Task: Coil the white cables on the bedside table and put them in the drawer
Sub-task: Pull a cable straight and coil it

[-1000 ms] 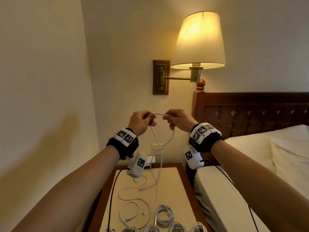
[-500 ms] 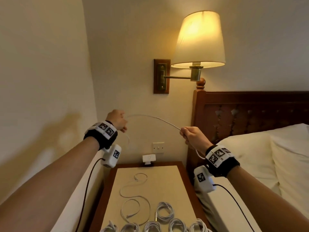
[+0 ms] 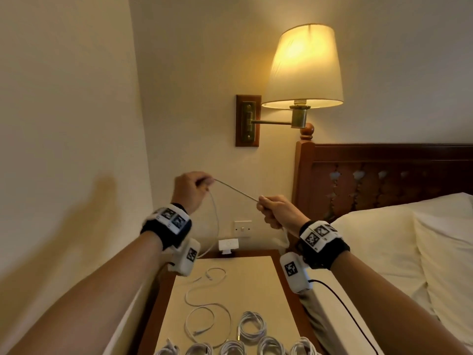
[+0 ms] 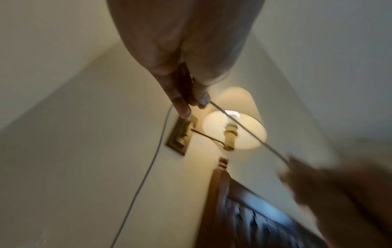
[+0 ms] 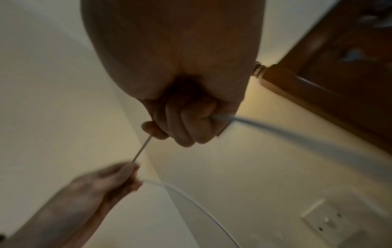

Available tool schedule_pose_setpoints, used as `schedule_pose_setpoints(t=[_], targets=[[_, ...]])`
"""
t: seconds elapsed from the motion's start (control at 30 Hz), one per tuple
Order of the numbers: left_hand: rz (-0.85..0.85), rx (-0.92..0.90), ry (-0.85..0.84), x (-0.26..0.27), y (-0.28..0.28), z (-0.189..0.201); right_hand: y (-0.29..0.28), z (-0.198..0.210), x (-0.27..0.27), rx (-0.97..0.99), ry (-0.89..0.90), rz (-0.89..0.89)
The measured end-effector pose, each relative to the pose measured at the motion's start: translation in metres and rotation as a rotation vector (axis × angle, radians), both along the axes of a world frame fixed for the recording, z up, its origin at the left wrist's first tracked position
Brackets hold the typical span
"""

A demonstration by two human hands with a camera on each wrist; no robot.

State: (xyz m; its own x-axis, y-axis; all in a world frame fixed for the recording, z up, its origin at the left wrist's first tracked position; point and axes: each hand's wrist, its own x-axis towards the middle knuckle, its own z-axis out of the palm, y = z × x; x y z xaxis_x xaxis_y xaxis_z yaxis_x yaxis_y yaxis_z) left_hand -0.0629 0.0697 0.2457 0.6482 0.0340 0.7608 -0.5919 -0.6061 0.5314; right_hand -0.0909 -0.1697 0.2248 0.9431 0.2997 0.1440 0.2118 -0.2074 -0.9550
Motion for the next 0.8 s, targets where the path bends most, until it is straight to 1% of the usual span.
schedule_pose_setpoints(t=[0.03,0.07,0.13,0.17,0.27,0.37,0.47,0.57,0.63,0.73,0.8], targets=[[0.063,-0.029,-0.017,0.004,0.012,0.006,-0.008,-0.004,-0.002,0.047,0.029,0.014],[0.096,-0.018,-0.019,0.005,0.021,0.009,-0.015,-0.008,-0.004,0.083,0.054,0.036],[0.123,0.009,-0.010,0.007,0.029,0.010,-0.020,-0.011,-0.011,0.127,0.079,0.090],[0.134,-0.011,-0.002,0.008,0.030,0.007,-0.019,-0.010,-0.015,0.148,0.084,0.116],[0.166,-0.070,0.030,0.012,0.032,-0.005,-0.015,-0.001,-0.027,0.222,0.090,0.174],[0.169,-0.013,0.068,0.008,0.031,-0.014,-0.017,0.014,-0.039,0.290,0.077,0.218],[0.168,0.016,0.091,0.002,0.030,-0.021,-0.020,0.026,-0.044,0.443,0.103,0.265],[0.083,0.051,0.139,-0.002,0.027,-0.021,-0.022,0.037,-0.044,0.635,0.111,0.317],[-0.009,0.116,0.218,-0.008,0.023,-0.020,-0.023,0.045,-0.041,0.733,0.078,0.316],[-0.260,0.214,0.395,-0.022,0.013,-0.016,-0.021,0.062,-0.038,0.742,-0.012,0.243],[-0.399,0.279,0.474,-0.034,0.001,-0.011,-0.016,0.073,-0.038,0.698,-0.054,0.196]])
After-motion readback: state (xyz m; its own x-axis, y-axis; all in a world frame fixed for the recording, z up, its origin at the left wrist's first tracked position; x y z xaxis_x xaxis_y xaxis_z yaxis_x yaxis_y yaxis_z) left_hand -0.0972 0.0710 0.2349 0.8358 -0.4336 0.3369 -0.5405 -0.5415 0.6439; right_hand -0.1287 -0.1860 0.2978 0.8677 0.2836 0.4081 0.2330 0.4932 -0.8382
